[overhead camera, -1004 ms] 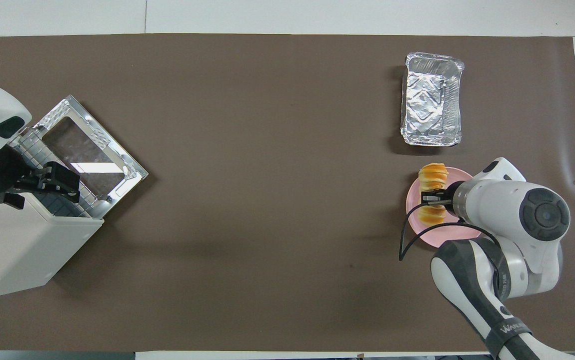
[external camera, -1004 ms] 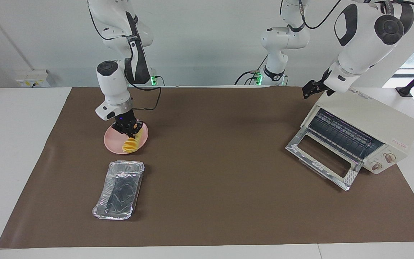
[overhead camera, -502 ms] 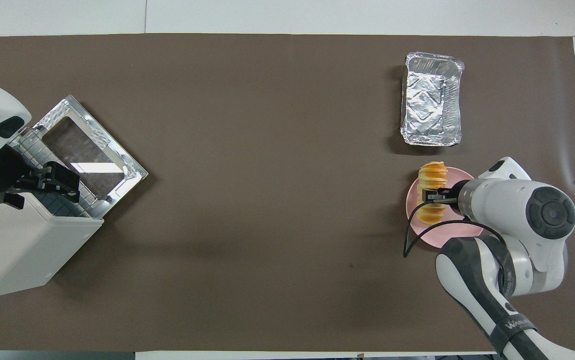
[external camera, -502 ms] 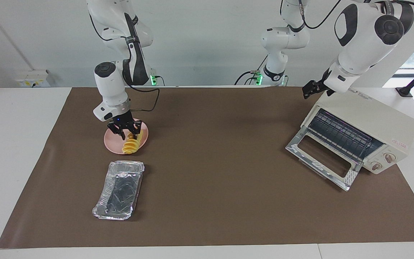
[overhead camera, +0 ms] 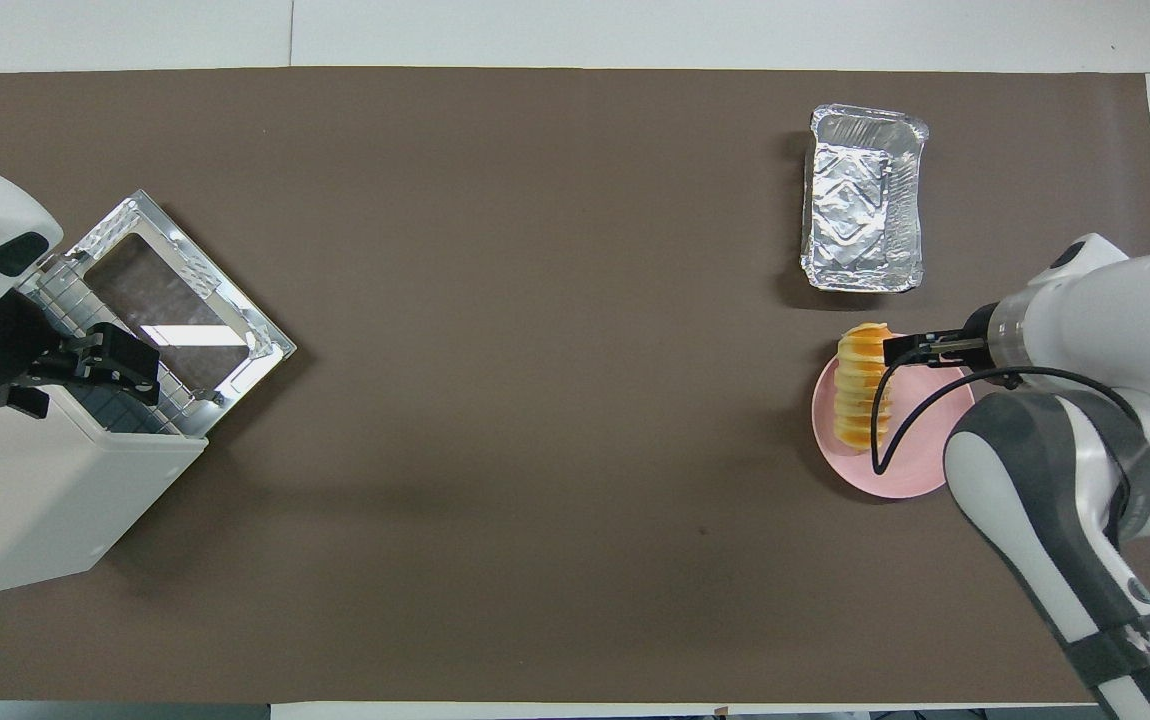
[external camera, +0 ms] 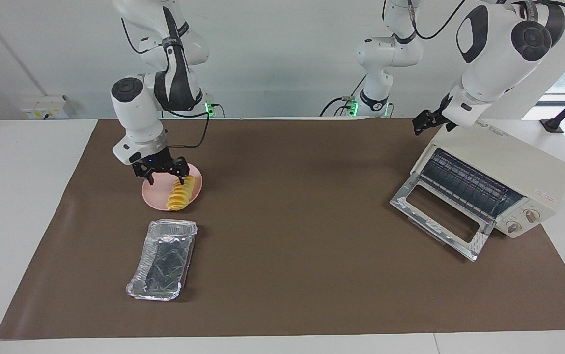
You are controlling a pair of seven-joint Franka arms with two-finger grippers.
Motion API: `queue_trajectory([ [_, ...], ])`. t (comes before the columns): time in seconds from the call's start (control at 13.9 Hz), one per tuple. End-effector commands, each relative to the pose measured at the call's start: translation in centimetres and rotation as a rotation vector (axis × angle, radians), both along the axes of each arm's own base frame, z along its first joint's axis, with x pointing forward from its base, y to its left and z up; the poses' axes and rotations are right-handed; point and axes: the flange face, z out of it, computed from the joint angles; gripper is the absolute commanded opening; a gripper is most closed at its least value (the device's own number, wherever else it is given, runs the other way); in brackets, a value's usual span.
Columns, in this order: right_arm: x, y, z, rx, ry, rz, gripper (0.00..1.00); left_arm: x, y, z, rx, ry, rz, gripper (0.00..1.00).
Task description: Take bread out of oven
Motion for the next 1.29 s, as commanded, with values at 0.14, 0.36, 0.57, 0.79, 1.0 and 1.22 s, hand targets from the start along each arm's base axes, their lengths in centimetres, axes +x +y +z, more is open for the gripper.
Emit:
queue_trajectory([
  [0.14,1.6,-0.9,9.8,0.006,0.070,0.095,1.00,-0.4,0.1,0.4,0.001,-0.019,0.003,1.00],
  [0.36,0.5,-2.4,14.8,0.013,0.147,0.139,1.00,-0.4,0.1,0.4,0.001,-0.019,0.003,1.00],
  [0.57,-0.4,-3.1,18.3,0.013,0.166,0.161,1.00,-0.4,0.1,0.4,0.001,-0.019,0.003,1.00],
  [0.79,-0.6,-3.6,19.8,0.007,0.173,0.148,1.00,-0.4,0.1,0.4,0.001,-0.019,0.001,1.00],
  [1.0,-0.3,-4.7,19.6,0.006,0.161,0.122,1.00,-0.4,0.2,0.4,0.001,-0.019,0.004,1.00],
  [1.22,-0.3,-4.9,19.5,0.012,0.169,0.117,1.00,-0.4,0.1,0.4,0.001,-0.019,0.001,1.00],
])
